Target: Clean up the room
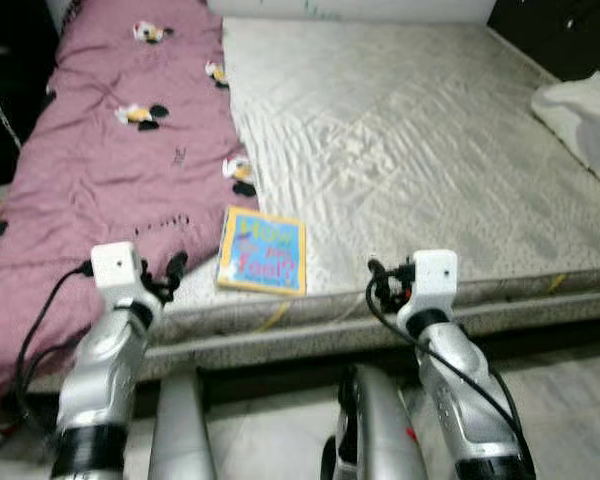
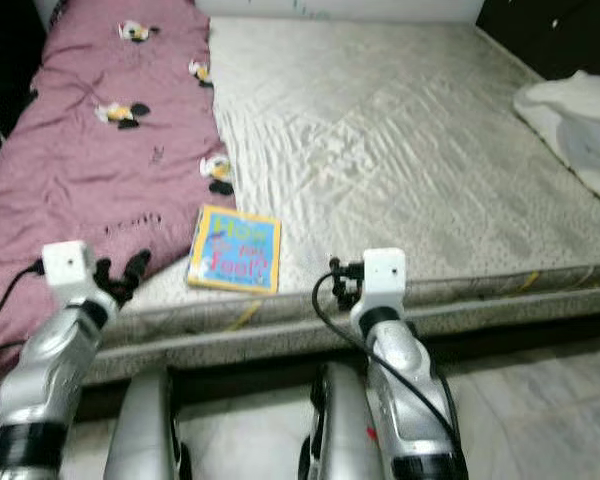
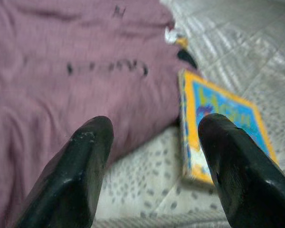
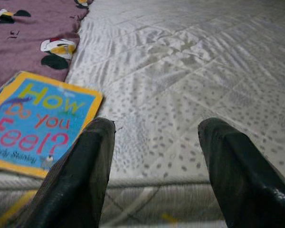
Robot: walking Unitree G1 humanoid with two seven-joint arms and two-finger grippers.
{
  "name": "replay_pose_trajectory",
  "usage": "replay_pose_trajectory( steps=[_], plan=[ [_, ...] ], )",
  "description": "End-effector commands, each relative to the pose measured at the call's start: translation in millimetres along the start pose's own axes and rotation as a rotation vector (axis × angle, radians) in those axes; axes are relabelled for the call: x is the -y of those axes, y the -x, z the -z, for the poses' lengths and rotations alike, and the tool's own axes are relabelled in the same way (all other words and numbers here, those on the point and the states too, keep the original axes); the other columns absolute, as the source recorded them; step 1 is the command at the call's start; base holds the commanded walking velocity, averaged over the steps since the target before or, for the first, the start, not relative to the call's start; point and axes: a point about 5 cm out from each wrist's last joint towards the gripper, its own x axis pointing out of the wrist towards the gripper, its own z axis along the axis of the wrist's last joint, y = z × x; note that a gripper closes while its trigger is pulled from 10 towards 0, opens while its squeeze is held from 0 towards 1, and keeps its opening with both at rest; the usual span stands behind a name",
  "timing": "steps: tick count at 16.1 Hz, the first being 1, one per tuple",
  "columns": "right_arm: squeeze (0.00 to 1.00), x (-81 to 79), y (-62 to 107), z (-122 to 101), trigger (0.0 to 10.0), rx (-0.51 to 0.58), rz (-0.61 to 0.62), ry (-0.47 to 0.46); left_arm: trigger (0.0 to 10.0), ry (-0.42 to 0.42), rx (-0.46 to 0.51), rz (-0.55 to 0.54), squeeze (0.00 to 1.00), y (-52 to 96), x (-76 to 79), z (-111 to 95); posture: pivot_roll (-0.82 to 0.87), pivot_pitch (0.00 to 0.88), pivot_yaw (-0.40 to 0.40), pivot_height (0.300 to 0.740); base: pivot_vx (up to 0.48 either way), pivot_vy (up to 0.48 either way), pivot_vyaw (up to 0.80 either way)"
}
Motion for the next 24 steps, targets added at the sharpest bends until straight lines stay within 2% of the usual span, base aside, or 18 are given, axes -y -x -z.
replay_pose_trajectory(
  steps=[1,3,4,7,10,15,19,22,24],
  plan=[
    [0.0,6.1,3.5,-2,10.0,-0.001,0.018,0.004,10.0,0.046,-0.01,-0.002,0.0,-4.6,2.9,0,-0.06,0.134,-0.081,0.525,0.0,0.0,0.0],
    [0.0,10.6,7.8,-2,10.0,-0.008,0.033,0.013,10.0,0.053,-0.028,-0.007,0.0,-11.8,5.7,2,-0.07,0.144,-0.087,0.525,0.0,0.0,0.0],
    [0.0,13.3,9.2,-2,10.0,-0.013,0.037,0.019,10.0,0.085,-0.017,-0.03,0.0,-17.2,3.7,-1,-0.08,0.152,-0.092,0.525,0.0,0.0,0.0],
    [0.0,17.3,12.2,-3,10.0,-0.019,0.043,0.036,10.0,0.116,-0.019,-0.082,0.0,-27.0,-2.7,-4,-0.1,0.161,-0.103,0.525,0.0,0.0,0.0],
    [0.0,20.3,15.7,-4,10.0,-0.027,0.043,0.05,10.0,0.12,-0.022,-0.087,0.0,-35.3,-0.6,-4,-0.12,0.164,-0.111,0.525,0.0,0.0,0.0],
    [0.0,28.0,30.5,-4,10.0,-0.049,0.058,0.072,10.0,0.123,-0.035,-0.079,0.0,-40.6,7.7,2,-0.15,0.186,-0.121,0.525,0.0,0.0,0.0],
    [0.0,26.4,28.1,-5,10.0,-0.053,0.053,0.074,10.0,0.144,-0.081,-0.066,0.0,-40.4,11.2,11,-0.15,0.191,-0.12,0.525,0.0,0.0,0.0],
    [0.0,26.3,28.9,-7,10.0,-0.058,0.052,0.076,10.0,0.227,-0.128,-0.014,0.0,-42.3,12.9,16,-0.16,0.188,-0.118,0.525,0.0,0.0,0.0],
    [0.0,27.5,28.9,-7,10.0,-0.057,0.057,0.078,10.0,0.227,-0.147,0.004,0.0,-43.8,12.7,16,-0.17,0.186,-0.115,0.525,0.0,0.0,0.0]
  ],
)
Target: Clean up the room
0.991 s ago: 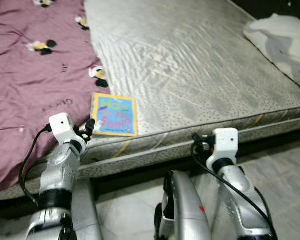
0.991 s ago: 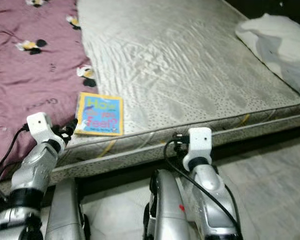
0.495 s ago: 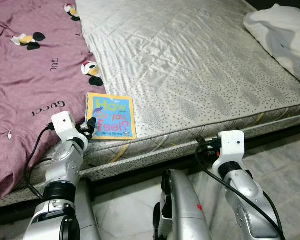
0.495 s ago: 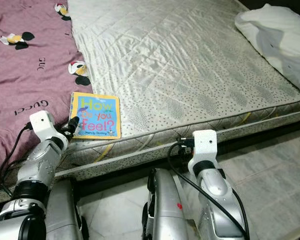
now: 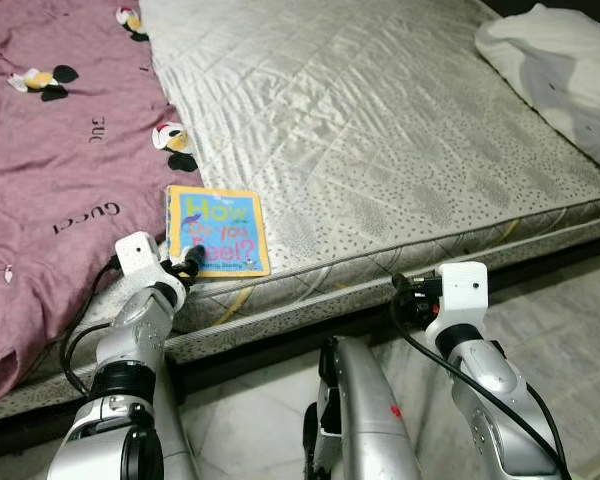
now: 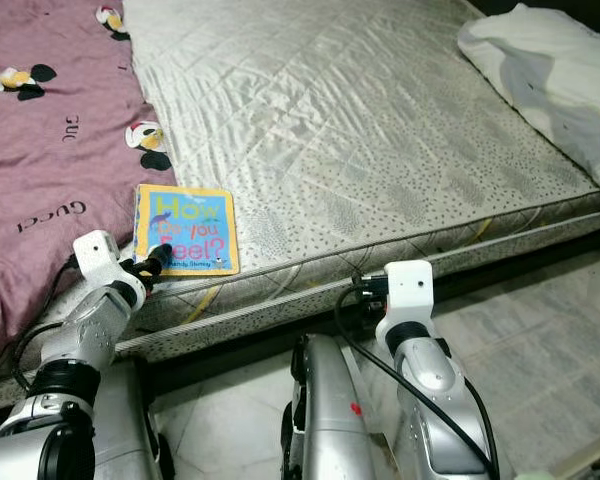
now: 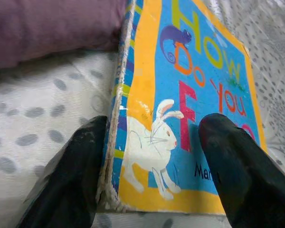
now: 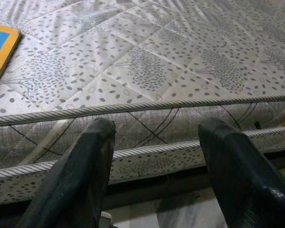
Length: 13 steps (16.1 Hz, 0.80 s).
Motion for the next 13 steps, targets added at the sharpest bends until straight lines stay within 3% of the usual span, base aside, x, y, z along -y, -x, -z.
replay_pose_trajectory(
  steps=[1,3,4,5,7,8,9,12,13],
  plan=[
    [0.0,6.4,2.3,-5.4,10.0,0.013,0.024,0.012,10.0,0.013,-0.037,0.03,0.0,-2.3,2.7,3.1,-0.17,0.185,-0.115,0.525,0.0,0.0,0.0],
    [0.0,8.0,2.7,-5.9,10.0,0.014,0.029,0.015,10.0,-0.006,-0.059,0.038,0.0,-4.2,0.8,2.6,-0.18,0.183,-0.115,0.525,0.0,0.0,0.0],
    [0.0,8.3,2.6,-5.8,10.0,0.014,0.03,0.016,10.0,-0.005,-0.065,0.053,0.58,-4.6,1.7,2.5,-0.18,0.182,-0.115,0.525,0.0,0.0,0.0],
    [0.0,8.7,2.4,-6.2,10.0,0.014,0.032,0.019,10.0,0.0,-0.065,0.061,1.0,-5.0,2.0,2.2,-0.18,0.179,-0.116,0.525,0.0,0.0,0.0],
    [0.0,9.2,1.1,-7.8,10.0,0.019,0.034,0.023,10.0,-0.01,-0.087,0.09,1.0,-6.2,2.8,4.4,-0.18,0.178,-0.121,0.525,0.0,0.0,0.0],
    [0.0,8.9,0.5,-8.3,10.0,0.021,0.033,0.024,10.0,-0.032,-0.088,0.094,0.0,-6.8,2.2,5.3,-0.19,0.178,-0.123,0.525,0.0,0.0,0.0],
    [0.0,8.2,0.0,-9.0,10.0,0.022,0.03,0.025,0.0,0.028,-0.089,0.118,0.0,-7.4,3.2,6.3,-0.19,0.175,-0.125,0.525,0.0,0.0,0.0],
    [0.0,8.2,-0.5,-10.9,10.0,0.028,0.027,0.031,0.0,0.091,-0.101,0.128,0.0,-7.7,0.6,7.4,-0.2,0.172,-0.128,0.525,0.0,0.0,0.0],
    [0.0,9.9,-0.5,-12.5,10.0,0.034,0.022,0.028,0.0,0.158,-0.11,0.144,0.0,-8.1,0.3,7.6,-0.2,0.17,-0.129,0.525,0.0,0.0,0.0]
  ],
)
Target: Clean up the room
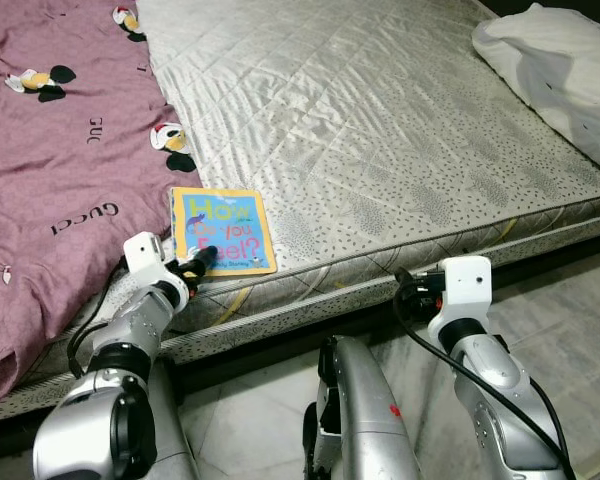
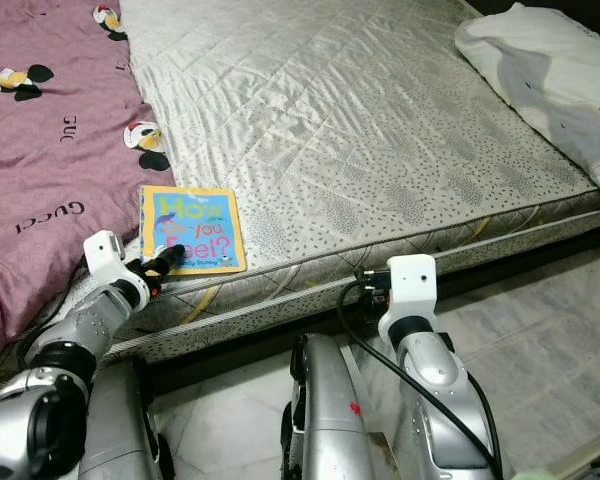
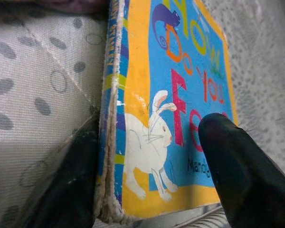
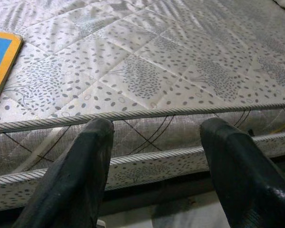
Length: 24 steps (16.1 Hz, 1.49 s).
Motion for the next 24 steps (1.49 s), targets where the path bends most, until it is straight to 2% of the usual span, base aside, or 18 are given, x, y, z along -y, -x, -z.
replay_pose_trajectory(
  steps=[1,2,3,6,7,15,21,23,24],
  plan=[
    [0.0,2.9,2.5,-7,10.0,0.02,-0.02,-0.017,0.0,0.033,-0.033,0.022,0.0,-1.5,3.1,6,-0.2,0.168,-0.129,0.525,0.0,0.0,0.0],
    [0.0,-8.0,3.8,-12,10.0,0.037,-0.131,-0.079,0.0,0.051,-0.041,0.031,0.0,-1.6,3.1,7,-0.2,0.165,-0.129,0.525,0.0,0.0,0.0],
    [0.0,-13.9,4.6,-13,10.0,0.03,-0.188,-0.128,0.0,0.052,-0.04,0.032,0.0,-1.6,2.9,6,-0.2,0.162,-0.129,0.525,0.0,0.0,0.0],
    [0.0,-31.1,11.9,-11,10.0,-0.027,-0.388,-0.184,0.0,0.065,-0.037,0.031,0.0,-1.1,0.6,4,-0.2,0.153,-0.13,0.525,0.0,0.0,0.0],
    [0.0,-32.9,13.8,-10,10.0,-0.04,-0.422,-0.182,0.0,0.062,-0.033,0.032,0.0,-0.9,0.0,3,-0.2,0.152,-0.13,0.525,0.0,0.0,0.0],
    [0.0,-34.8,10.1,-8,10.0,-0.06,-0.426,-0.133,0.0,0.034,0.027,0.05,0.0,-0.4,-0.4,-2,-0.19,0.128,-0.123,0.525,0.0,0.0,0.0],
    [0.0,-34.1,6.5,-8,10.0,-0.054,-0.42,-0.12,0.0,-0.014,0.09,0.12,0.0,-1.6,6.9,-10,-0.19,0.11,-0.126,0.525,0.0,0.0,0.0],
    [0.0,-34.9,3.8,-9,10.0,-0.046,-0.421,-0.114,1.8,-0.061,0.122,0.149,0.0,-2.4,11.7,-15,-0.19,0.104,-0.125,0.525,0.0,0.0,0.0],
    [0.0,-34.9,3.8,-9,10.0,-0.046,-0.421,-0.114,1.8,-0.061,0.122,0.149,0.0,-2.4,11.7,-15,-0.19,0.104,-0.125,0.525,0.0,0.0,0.0]
  ],
)
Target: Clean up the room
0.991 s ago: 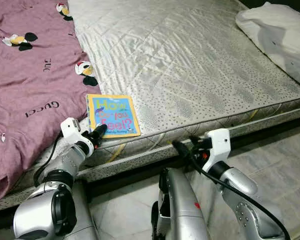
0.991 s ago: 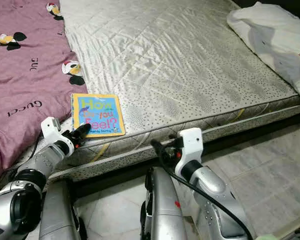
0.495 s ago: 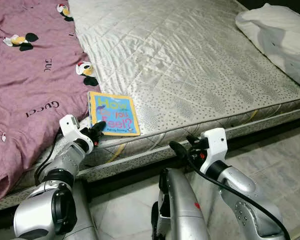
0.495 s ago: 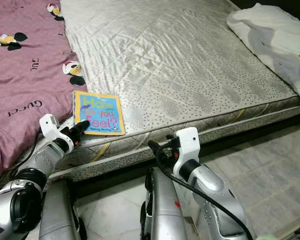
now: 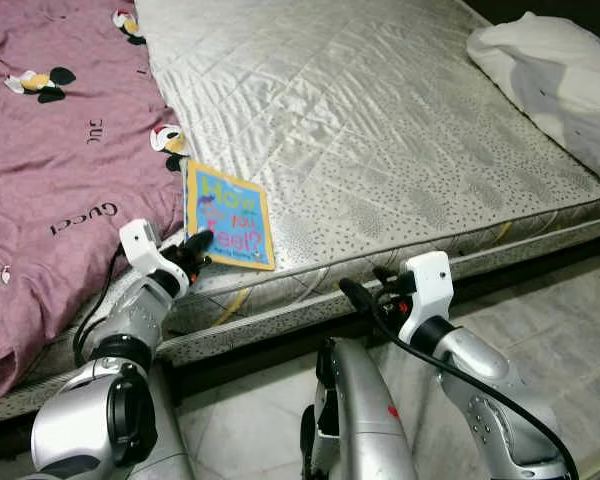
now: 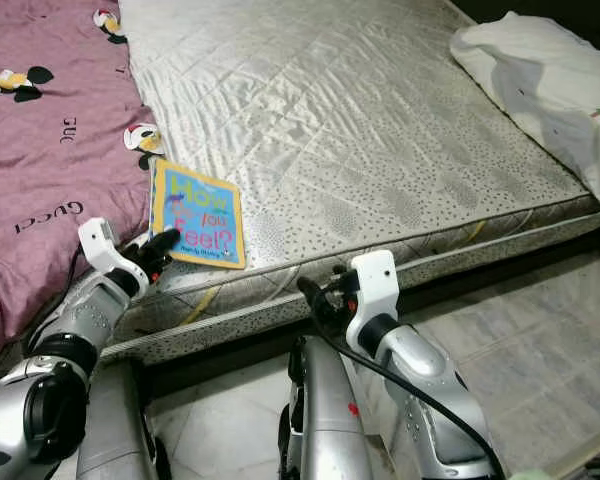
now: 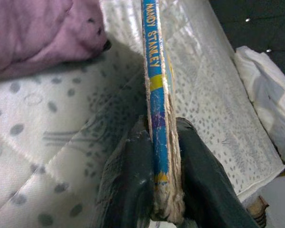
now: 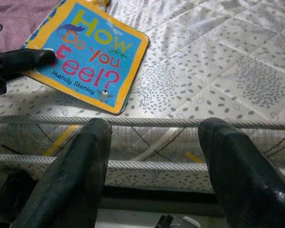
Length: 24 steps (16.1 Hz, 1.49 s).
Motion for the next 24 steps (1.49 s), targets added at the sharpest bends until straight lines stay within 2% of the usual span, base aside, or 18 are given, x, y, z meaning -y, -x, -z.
replay_pose_trajectory(
  steps=[1,4,6,8,9,10,12,13,14,15,16,17,19,20,22,24],
  plan=[
    [0.0,3.1,-0.9,1,10.0,-0.007,0.011,0.011,10.0,-0.123,-0.041,0.01,0.0,-1.9,3.5,2,-0.18,0.094,-0.12,0.525,0.0,0.0,0.0],
    [0.0,2.6,-3.5,1,10.0,0.0,0.013,0.017,10.0,-0.106,-0.015,0.018,0.0,-5.0,8.0,-1,-0.18,0.086,-0.117,0.525,0.0,0.0,0.0],
    [0.0,2.6,-6.9,0,10.0,0.007,0.016,0.018,10.0,-0.175,0.006,0.041,0.0,-6.2,11.7,-4,-0.18,0.073,-0.11,0.525,0.0,0.0,0.0],
    [0.0,3.7,-9.7,-1,10.0,0.018,0.022,0.018,10.0,-0.206,-0.01,-0.01,0.0,-7.2,9.6,-5,-0.17,0.065,-0.107,0.525,0.0,0.0,0.0],
    [0.0,5.2,-12.3,-4,10.0,0.035,0.034,0.018,10.0,-0.202,-0.03,-0.122,0.0,-6.3,1.6,-7,-0.16,0.05,-0.101,0.525,0.0,0.0,0.0],
    [0.0,8.2,-15.6,-6,10.0,0.057,0.059,0.016,10.0,-0.2,0.0,-0.173,0.0,-5.5,-2.3,-14,-0.15,0.037,-0.097,0.525,0.0,0.0,0.0],
    [0.0,13.7,-22.4,-12,10.0,0.097,0.103,-0.009,10.0,-0.194,-0.025,-0.181,0.0,-6.1,-2.6,-16,-0.13,0.013,-0.086,0.525,0.0,0.0,0.0],
    [0.0,15.5,-27.0,-15,10.0,0.117,0.117,-0.015,10.0,-0.106,-0.13,-0.128,0.0,-6.3,0.2,-5,-0.12,0.0,-0.077,0.525,0.0,0.0,0.0],
    [0.0,16.6,-33.1,-19,10.0,0.147,0.132,-0.013,10.0,0.11,-0.277,-0.006,0.0,-2.5,11.3,14,-0.1,0.0,-0.054,0.525,0.0,0.0,0.0],
    [0.0,16.7,-35.3,-21,10.0,0.158,0.134,-0.018,10.0,0.201,-0.316,0.037,0.0,1.6,15.0,20,-0.1,0.0,-0.045,0.525,0.0,0.0,0.0],
    [0.0,17.1,-36.7,-22,10.0,0.173,0.144,-0.033,10.0,0.216,-0.41,0.059,0.0,15.1,12.6,31,-0.08,0.0,-0.029,0.525,0.0,0.0,0.0],
    [0.0,17.1,-38.4,-21,10.0,0.182,0.15,-0.054,10.0,0.328,-0.464,0.039,0.0,36.3,-3.4,34,-0.07,0.0,-0.024,0.525,0.0,0.0,0.0],
    [0.0,15.6,-40.6,-17,10.0,0.178,0.145,-0.056,10.0,0.488,-0.467,0.087,0.0,50.4,-15.5,18,-0.07,0.0,-0.024,0.525,0.0,0.0,0.0],
    [0.0,13.4,-43.0,-15,10.0,0.177,0.132,-0.053,10.0,0.514,-0.546,0.106,0.0,63.4,-15.6,26,-0.07,0.0,-0.023,0.525,0.0,0.0,0.0],
    [0.0,13.3,-44.9,-18,10.0,0.189,0.128,-0.045,10.0,0.489,-0.586,0.111,0.0,63.1,-9.3,35,-0.08,0.0,-0.022,0.525,0.0,0.0,0.0],
    [0.0,16.0,-46.0,-21,10.0,0.204,0.14,-0.046,10.0,0.428,-0.588,0.095,0.0,57.3,-7.7,28,-0.08,0.0,-0.021,0.525,0.0,0.0,0.0]
  ],
)
